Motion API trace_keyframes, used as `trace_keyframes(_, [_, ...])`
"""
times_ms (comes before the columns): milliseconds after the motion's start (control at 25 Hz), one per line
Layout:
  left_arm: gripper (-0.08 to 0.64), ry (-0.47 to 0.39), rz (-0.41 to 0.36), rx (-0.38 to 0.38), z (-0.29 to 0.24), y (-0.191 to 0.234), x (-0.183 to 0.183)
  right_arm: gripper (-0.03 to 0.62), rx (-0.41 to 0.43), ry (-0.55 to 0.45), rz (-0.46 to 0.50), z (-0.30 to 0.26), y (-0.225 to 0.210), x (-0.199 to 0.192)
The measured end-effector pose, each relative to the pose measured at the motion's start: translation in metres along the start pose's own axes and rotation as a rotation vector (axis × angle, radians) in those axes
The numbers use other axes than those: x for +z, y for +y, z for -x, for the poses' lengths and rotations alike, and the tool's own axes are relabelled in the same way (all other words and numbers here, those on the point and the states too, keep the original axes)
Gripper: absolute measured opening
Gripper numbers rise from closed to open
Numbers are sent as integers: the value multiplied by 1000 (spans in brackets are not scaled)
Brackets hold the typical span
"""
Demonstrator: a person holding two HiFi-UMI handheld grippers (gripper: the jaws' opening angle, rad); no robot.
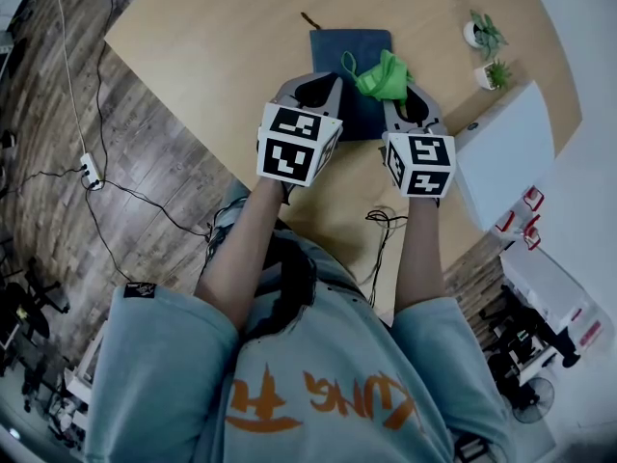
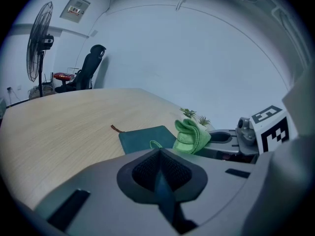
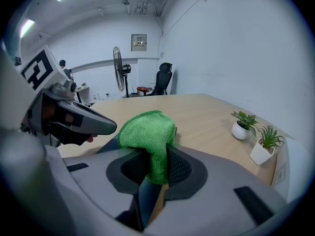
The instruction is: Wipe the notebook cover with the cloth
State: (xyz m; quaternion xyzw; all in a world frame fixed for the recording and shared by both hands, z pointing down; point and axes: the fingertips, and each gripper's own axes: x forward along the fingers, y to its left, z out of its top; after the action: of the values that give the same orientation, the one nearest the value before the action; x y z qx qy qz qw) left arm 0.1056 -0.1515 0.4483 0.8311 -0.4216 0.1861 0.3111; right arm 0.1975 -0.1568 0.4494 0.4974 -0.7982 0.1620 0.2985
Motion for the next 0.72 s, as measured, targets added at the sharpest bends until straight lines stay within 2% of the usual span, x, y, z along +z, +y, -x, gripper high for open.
trace_keyframes(720, [15, -14, 3, 8, 22, -11, -17, 67, -6, 23, 10, 33, 19, -29])
